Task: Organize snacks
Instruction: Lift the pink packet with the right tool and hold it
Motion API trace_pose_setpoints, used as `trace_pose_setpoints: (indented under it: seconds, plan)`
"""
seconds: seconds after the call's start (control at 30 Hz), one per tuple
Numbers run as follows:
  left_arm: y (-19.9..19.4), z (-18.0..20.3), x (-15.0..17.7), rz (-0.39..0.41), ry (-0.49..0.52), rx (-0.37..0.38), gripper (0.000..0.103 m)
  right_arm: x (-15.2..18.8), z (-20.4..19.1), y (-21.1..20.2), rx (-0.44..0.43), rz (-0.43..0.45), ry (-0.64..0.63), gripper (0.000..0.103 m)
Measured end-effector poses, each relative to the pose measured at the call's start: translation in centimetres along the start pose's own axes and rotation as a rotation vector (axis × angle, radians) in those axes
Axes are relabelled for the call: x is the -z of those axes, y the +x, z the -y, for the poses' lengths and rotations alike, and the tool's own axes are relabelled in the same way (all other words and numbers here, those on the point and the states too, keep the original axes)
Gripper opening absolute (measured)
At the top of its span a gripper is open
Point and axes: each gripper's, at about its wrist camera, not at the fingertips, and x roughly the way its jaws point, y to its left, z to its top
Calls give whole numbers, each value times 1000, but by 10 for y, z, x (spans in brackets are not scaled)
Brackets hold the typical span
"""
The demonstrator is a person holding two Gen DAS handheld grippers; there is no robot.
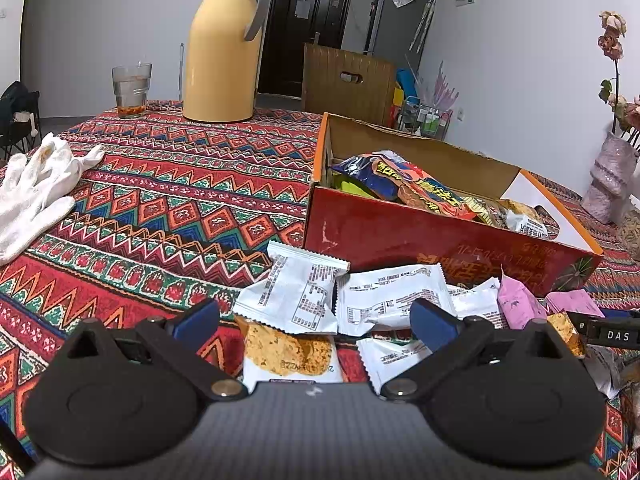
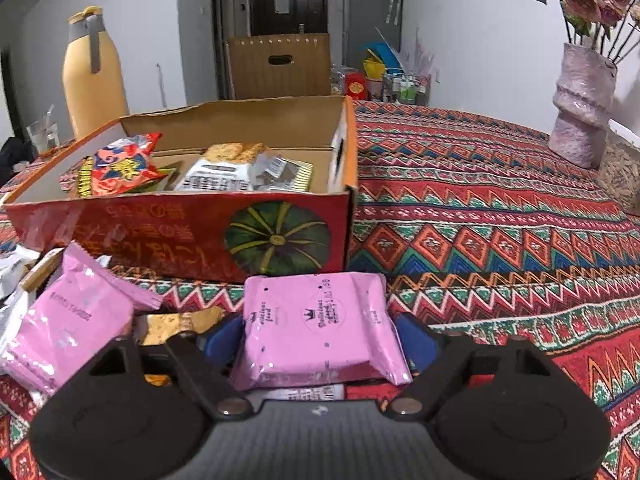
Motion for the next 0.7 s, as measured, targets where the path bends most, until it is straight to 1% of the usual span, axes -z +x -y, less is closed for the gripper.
trace_pose_setpoints:
  seconds: [0.07, 0.2, 0.3, 0.5, 0.57, 0.7]
  plan:
    - [0, 0, 0, 0, -1, 0, 103, 2, -3, -3, 4, 13, -7, 68]
    - [0, 0, 0, 0, 0, 0, 103, 4, -6, -8, 26, 48, -11, 66]
    - [0, 0, 0, -1, 0, -1, 103, 7, -9, -19, 48, 102, -6, 65]
    - [1, 0, 1, -4, -3, -10, 103, 14, -2, -43, 70, 218, 56, 65]
    - [1, 0, 0, -5, -6, -21, 103, 15, 2, -46, 74, 237, 76, 66]
    - [-8, 0, -3, 7, 3, -46, 103, 16, 6, -46, 64, 246, 95, 66]
